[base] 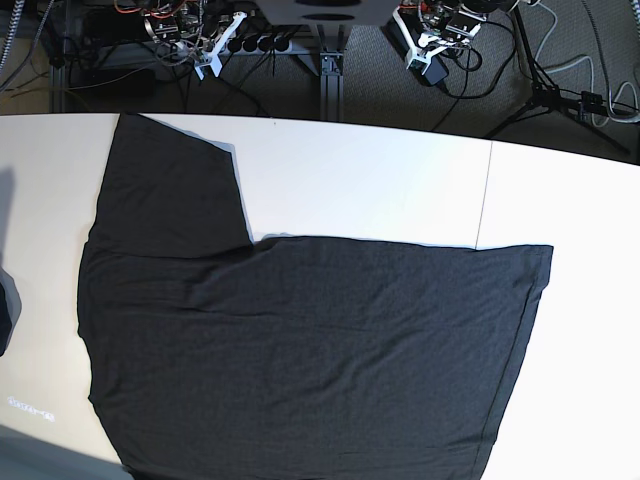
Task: Fold the T-shirt properly
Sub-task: 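Move both grippers from rest toward the black T-shirt's shoulder corners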
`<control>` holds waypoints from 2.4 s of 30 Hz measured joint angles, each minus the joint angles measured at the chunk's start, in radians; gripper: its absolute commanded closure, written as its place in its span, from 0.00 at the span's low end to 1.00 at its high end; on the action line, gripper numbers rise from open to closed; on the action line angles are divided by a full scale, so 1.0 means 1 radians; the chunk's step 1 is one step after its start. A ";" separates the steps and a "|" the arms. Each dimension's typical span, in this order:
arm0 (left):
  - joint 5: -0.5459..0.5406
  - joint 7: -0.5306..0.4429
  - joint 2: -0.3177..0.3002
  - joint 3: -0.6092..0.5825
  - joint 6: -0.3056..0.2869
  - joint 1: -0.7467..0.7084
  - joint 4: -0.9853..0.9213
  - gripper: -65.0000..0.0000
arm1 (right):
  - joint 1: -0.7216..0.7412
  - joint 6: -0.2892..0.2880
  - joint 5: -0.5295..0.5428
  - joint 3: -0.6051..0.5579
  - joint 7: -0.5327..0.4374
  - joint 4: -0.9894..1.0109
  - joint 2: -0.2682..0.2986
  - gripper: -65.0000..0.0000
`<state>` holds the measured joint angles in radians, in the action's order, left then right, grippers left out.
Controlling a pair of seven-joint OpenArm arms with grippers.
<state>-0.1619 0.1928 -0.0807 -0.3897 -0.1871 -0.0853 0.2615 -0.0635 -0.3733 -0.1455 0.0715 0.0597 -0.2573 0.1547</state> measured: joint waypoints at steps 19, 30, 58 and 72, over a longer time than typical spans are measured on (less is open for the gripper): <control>0.000 -0.003 0.000 0.000 0.000 0.000 0.000 0.73 | 0.000 0.000 0.000 0.000 0.000 -0.003 0.000 0.75; -0.017 0.007 0.000 0.000 -0.035 0.000 0.000 0.73 | 0.000 0.000 0.000 0.000 0.000 -0.003 0.000 0.75; 0.127 0.020 -0.089 0.209 -0.026 -0.432 0.704 0.73 | -0.400 0.002 0.015 -0.003 0.050 -0.526 0.059 0.75; 0.128 0.154 -0.122 0.260 -0.024 -0.684 1.312 0.73 | -0.767 0.024 0.134 0.003 0.196 -1.180 0.193 0.75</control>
<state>-0.0338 0.3473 -0.2028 -0.1295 -0.2115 -0.7689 1.5738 -0.8303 -0.3496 -0.0116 0.0742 0.2562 -1.4368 0.3473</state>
